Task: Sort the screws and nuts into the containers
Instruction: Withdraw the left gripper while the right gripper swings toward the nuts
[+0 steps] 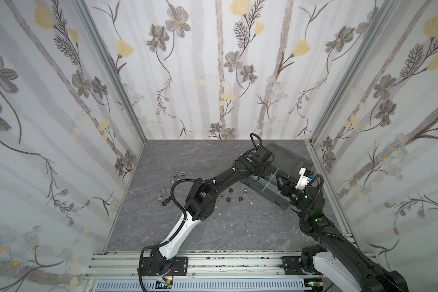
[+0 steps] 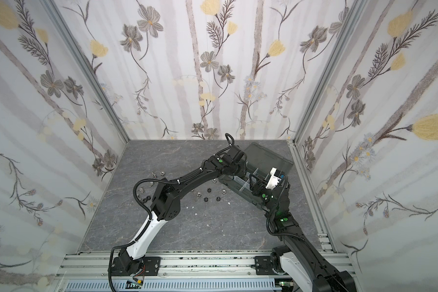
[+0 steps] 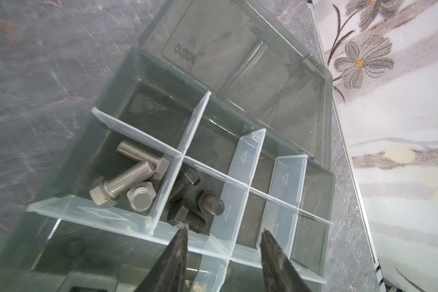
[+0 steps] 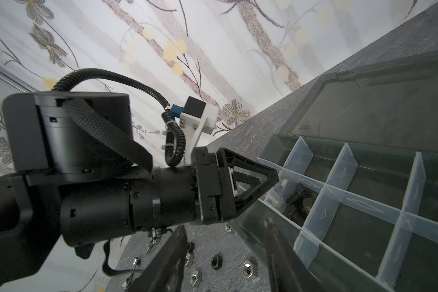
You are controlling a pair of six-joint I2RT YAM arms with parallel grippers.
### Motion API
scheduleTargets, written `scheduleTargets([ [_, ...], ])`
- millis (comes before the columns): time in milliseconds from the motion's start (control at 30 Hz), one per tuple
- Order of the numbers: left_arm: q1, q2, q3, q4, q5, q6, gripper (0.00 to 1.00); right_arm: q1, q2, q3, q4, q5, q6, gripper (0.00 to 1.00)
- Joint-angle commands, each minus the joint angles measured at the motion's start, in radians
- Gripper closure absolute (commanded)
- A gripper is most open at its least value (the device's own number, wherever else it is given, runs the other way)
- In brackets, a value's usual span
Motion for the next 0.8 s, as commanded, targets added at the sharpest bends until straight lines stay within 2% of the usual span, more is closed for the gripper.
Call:
scheduleTargets([
  [0,0.015,-0.081,-0.020,-0.026,-0.047,0.047,0.48,0.001,-0.010,0.013,0.017,-0.010,-0.032,0.49],
  [233,0.072,-0.403,-0.353,0.105,-0.076,0.067,0.38,0.089,0.074,0.037,0.038,-0.043,-0.055,0.48],
  [500,0.104,-0.718,-0.645,0.188,-0.134,0.106,0.25,0.368,0.330,0.148,0.072,0.022,-0.119,0.43],
  [767,0.140,-1.055,-0.893,0.243,-0.217,0.121,0.14,0.535,0.608,0.334,0.103,0.021,-0.143,0.42],
])
